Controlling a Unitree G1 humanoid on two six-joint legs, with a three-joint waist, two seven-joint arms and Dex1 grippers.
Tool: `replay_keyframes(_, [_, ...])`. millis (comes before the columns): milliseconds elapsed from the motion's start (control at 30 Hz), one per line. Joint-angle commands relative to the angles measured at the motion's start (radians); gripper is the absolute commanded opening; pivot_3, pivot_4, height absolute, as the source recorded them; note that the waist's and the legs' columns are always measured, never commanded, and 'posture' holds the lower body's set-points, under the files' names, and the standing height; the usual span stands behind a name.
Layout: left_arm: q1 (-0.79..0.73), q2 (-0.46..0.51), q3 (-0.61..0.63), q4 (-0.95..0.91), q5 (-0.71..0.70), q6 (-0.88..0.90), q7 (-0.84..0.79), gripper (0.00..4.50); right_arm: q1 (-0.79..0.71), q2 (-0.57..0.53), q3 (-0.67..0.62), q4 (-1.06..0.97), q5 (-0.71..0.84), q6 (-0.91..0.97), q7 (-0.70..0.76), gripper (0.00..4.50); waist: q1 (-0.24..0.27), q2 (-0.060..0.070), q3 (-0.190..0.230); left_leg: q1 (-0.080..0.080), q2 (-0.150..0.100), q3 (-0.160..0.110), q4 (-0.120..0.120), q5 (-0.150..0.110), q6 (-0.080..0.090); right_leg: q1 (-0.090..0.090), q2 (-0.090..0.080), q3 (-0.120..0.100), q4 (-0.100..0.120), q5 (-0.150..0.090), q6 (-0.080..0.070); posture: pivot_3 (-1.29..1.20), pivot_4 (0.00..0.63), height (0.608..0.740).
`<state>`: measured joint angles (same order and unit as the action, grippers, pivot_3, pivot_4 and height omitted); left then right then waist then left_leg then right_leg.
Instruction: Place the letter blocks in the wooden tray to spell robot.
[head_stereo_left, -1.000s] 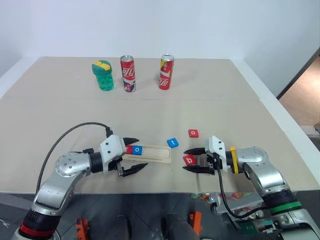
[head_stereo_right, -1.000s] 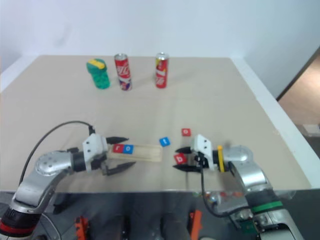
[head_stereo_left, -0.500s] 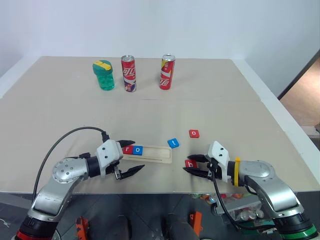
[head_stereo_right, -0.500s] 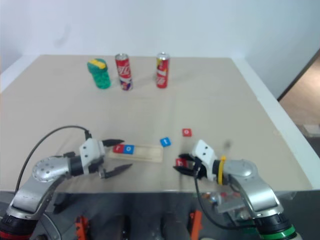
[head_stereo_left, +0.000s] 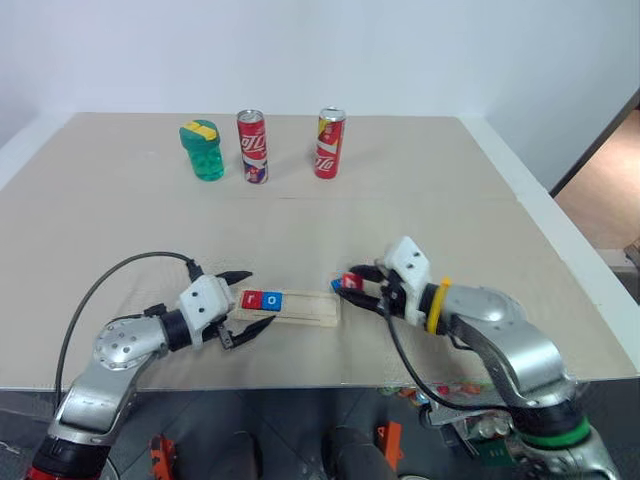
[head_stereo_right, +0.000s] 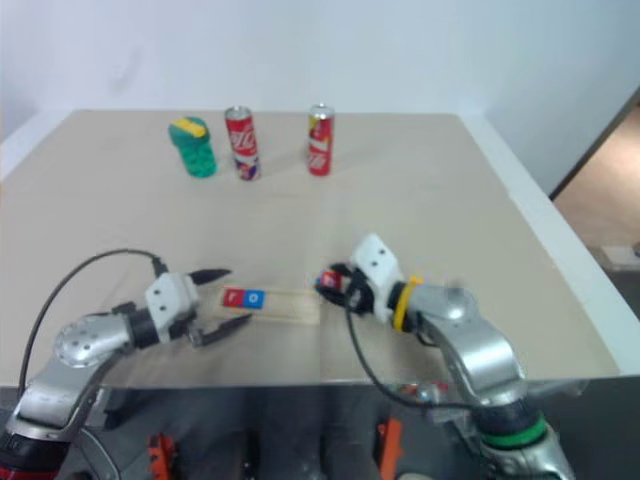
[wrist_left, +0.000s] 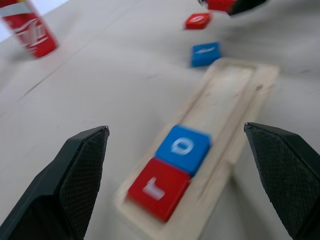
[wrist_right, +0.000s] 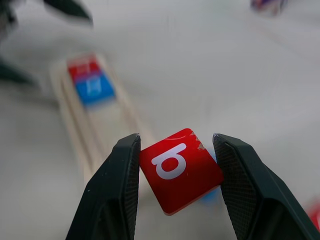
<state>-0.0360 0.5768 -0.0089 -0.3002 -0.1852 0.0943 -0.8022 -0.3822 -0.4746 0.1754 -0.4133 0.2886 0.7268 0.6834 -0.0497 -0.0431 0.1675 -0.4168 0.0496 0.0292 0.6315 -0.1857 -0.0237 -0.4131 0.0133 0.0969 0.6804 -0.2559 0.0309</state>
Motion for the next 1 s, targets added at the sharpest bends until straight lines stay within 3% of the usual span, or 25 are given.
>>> replay_keyframes(33, [0.034,0.000,0.055,-0.009,0.004,-0.054,0.039,4.50,-0.062,0.070,0.076,-0.018,-0.024,0.045,-0.066,1.73,0.001,0.000,0.000,-0.002,0.001,0.000,0.000,0.000,0.000,-0.002,0.000,-0.001,0.000,0.000,0.001,0.00,0.150,0.740])
replay_keyframes(233, [0.124,-0.016,0.092,-0.036,-0.003,-0.102,0.076,4.50,-0.112,0.162,0.155,0.062,-0.086,0.062,-0.144,1.73,0.004,0.000,0.000,-0.014,0.000,-0.002,-0.001,-0.001,-0.001,-0.011,-0.002,-0.003,0.001,0.003,0.001,0.00,0.150,0.740])
replay_keyframes(533, [0.181,-0.009,0.111,-0.100,-0.101,-0.057,0.060,4.50,-0.111,0.208,0.162,0.052,-0.061,0.192,-0.177,1.73,0.002,0.000,0.000,-0.013,0.002,-0.001,0.002,0.000,-0.001,-0.011,-0.001,-0.005,0.000,0.004,0.002,0.00,0.150,0.740])
replay_keyframes(1000, [0.178,0.011,0.103,-0.098,-0.088,-0.046,0.055,4.50,-0.109,0.257,0.173,0.038,-0.023,0.296,-0.201,1.73,0.001,0.000,0.000,-0.013,0.003,-0.002,0.002,0.000,-0.001,-0.011,-0.001,-0.009,0.001,0.003,0.000,0.00,0.150,0.740])
